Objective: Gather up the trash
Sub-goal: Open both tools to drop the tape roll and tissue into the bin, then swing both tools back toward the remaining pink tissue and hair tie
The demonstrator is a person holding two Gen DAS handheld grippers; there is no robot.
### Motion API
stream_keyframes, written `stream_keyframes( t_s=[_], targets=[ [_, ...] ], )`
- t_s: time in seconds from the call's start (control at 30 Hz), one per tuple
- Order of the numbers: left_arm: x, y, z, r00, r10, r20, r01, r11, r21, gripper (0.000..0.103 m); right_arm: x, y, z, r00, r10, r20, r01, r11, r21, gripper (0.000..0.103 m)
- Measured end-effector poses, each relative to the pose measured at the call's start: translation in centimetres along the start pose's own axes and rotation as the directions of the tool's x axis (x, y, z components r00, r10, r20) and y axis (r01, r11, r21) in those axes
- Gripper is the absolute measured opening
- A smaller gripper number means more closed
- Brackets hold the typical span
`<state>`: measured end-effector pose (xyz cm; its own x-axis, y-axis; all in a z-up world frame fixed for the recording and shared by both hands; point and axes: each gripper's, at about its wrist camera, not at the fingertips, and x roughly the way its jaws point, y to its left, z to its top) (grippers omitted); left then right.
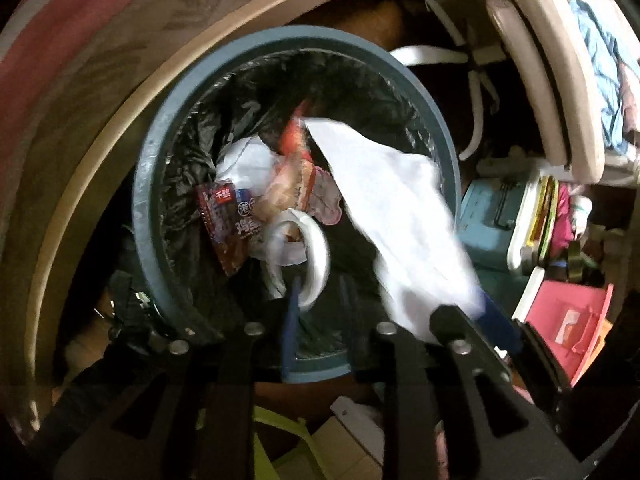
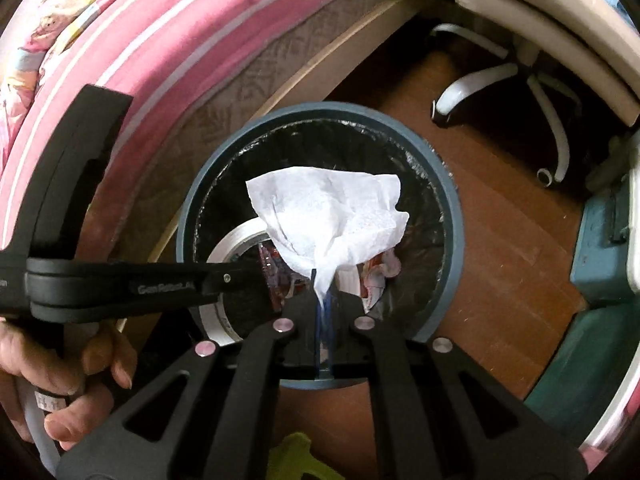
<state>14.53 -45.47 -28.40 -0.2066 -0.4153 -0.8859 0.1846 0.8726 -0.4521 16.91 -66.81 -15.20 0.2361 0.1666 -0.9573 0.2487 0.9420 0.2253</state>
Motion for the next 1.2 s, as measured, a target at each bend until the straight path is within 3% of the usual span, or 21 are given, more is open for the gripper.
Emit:
stream_keyframes(
  t_s=[0.03, 0.13, 0.2, 0.27, 0.37, 0.43, 0.53, 0.63, 0.8, 0.93, 0.97, 1.0, 1.03, 1.13, 1.2],
  targets=[
    [-0.2, 0.2, -0.1, 1.000, -0.006, 0.010, 0.006, 1.000, -0.010, 0.035, -0.1, 0.0, 0.2, 1.000, -0.002, 0.002, 0.002, 1.000, 0.004, 0.010],
    [-1.0, 0.3, -0.4, 0.999, -0.031, 0.030, 0.032, 0.999, -0.023, 0.050, -1.3, -1.1, 0.6, 1.000, -0.012, 0.024, 0.011, 1.000, 0.024, 0.045],
    [-1.6, 0.4, -0.6, 0.998, -0.046, 0.053, 0.048, 0.998, -0.029, 0.066, -1.8, -1.1, 0.6, 0.999, -0.012, 0.031, 0.011, 0.999, 0.037, 0.051],
    [-2.5, 0.6, -0.9, 0.995, -0.063, 0.075, 0.067, 0.997, -0.042, 0.071, -2.8, -2.3, 1.0, 0.999, -0.006, 0.042, 0.003, 0.998, 0.060, 0.068],
    [-4.0, 1.4, -1.1, 0.988, -0.107, 0.112, 0.117, 0.989, -0.090, 0.077, -4.8, -3.2, 0.9, 0.998, 0.006, 0.062, -0.011, 0.996, 0.083, 0.085],
    [-5.2, 1.9, -1.4, 0.979, -0.138, 0.151, 0.157, 0.980, -0.123, 0.077, -6.0, -2.8, 0.4, 0.996, 0.010, 0.086, -0.018, 0.996, 0.091, 0.086],
    [-7.6, 2.7, -2.0, 0.952, -0.214, 0.219, 0.254, 0.951, -0.174, 0.077, -8.0, -0.8, -1.5, 0.991, 0.015, 0.134, -0.028, 0.995, 0.096, 0.086],
    [-10.6, 2.7, -2.9, 0.909, -0.299, 0.291, 0.356, 0.920, -0.166, 0.077, -10.7, 0.3, -2.4, 0.982, 0.017, 0.189, -0.034, 0.996, 0.088, 0.086],
    [-17.4, 0.8, -5.9, 0.825, -0.349, 0.444, 0.391, 0.920, -0.004, 0.077, -14.8, 2.6, -3.9, 0.963, 0.033, 0.268, -0.048, 0.997, 0.051, 0.086],
    [-24.2, 0.5, -9.0, 0.731, -0.358, 0.580, 0.355, 0.927, 0.125, 0.078, -18.1, 4.7, -5.8, 0.931, 0.065, 0.359, -0.065, 0.998, -0.013, 0.086],
    [-26.3, 0.5, -10.1, 0.696, -0.358, 0.622, 0.334, 0.929, 0.162, 0.078, -18.6, 5.5, -6.1, 0.925, 0.073, 0.374, -0.069, 0.997, -0.024, 0.086],
    [-27.8, 0.6, -10.8, 0.673, -0.355, 0.648, 0.314, 0.931, 0.184, 0.078, -19.1, 6.5, -6.5, 0.918, 0.080, 0.389, -0.072, 0.997, -0.036, 0.086],
    [-29.3, 0.8, -11.6, 0.652, -0.352, 0.671, 0.295, 0.934, 0.203, 0.078, -20.7, 7.8, -6.6, 0.900, 0.104, 0.423, -0.080, 0.994, -0.074, 0.086],
    [-33.2, 2.3, -13.4, 0.599, -0.372, 0.709, 0.304, 0.925, 0.228, 0.080, -20.7, 11.1, -9.2, 0.883, 0.136, 0.449, -0.089, 0.988, -0.124, 0.086],
    [-35.3, 3.6, -14.6, 0.555, -0.361, 0.750, 0.305, 0.927, 0.220, 0.085, -21.7, 13.1, -8.9, 0.869, 0.178, 0.461, -0.101, 0.977, -0.187, 0.087]
  ],
)
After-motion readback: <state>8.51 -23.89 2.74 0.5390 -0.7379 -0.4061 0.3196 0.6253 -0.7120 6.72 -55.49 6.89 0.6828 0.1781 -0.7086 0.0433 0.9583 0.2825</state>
